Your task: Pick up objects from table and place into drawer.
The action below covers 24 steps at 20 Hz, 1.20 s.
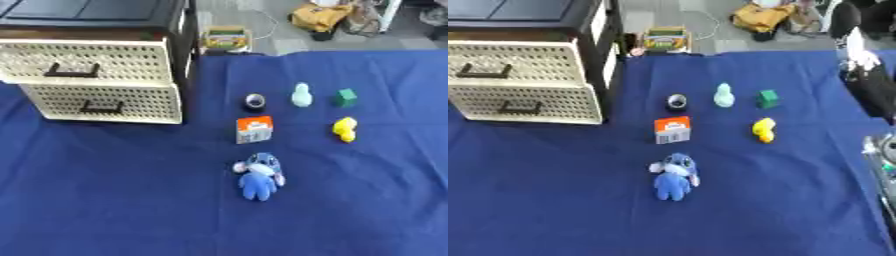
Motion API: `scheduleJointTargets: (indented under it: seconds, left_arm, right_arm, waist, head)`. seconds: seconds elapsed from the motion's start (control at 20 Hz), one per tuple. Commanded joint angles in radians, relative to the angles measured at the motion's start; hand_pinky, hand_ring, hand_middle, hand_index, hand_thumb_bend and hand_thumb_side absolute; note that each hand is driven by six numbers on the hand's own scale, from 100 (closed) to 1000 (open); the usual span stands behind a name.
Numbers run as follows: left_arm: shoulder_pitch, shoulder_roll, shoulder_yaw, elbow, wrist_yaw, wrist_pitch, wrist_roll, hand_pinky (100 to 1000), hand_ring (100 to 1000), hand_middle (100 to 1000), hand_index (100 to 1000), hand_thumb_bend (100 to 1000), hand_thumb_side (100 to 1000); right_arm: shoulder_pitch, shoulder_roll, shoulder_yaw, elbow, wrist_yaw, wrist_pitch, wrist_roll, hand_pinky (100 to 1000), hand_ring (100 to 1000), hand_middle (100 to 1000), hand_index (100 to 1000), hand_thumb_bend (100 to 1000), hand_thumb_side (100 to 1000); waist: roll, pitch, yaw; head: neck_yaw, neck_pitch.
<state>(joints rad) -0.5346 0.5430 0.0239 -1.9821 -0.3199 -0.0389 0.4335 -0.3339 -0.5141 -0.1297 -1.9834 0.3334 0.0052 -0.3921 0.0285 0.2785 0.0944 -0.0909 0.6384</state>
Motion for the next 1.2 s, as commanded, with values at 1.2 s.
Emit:
scheduleJointTargets:
  seconds: [1.2]
  left_arm:
    - [-0.159, 0.461, -0.079, -0.018, -0.038, 0.173, -0.853, 517, 472, 496, 875, 100, 968]
  right_arm:
    - [-0.015, -0.061, -0.006, -0.017, 0.016, -0.001, -0.005, 632, 591, 492, 769, 447, 812]
  waist:
    - [0.021, -0.002, -0.03]
  head:
    - [-0.007, -0.034]
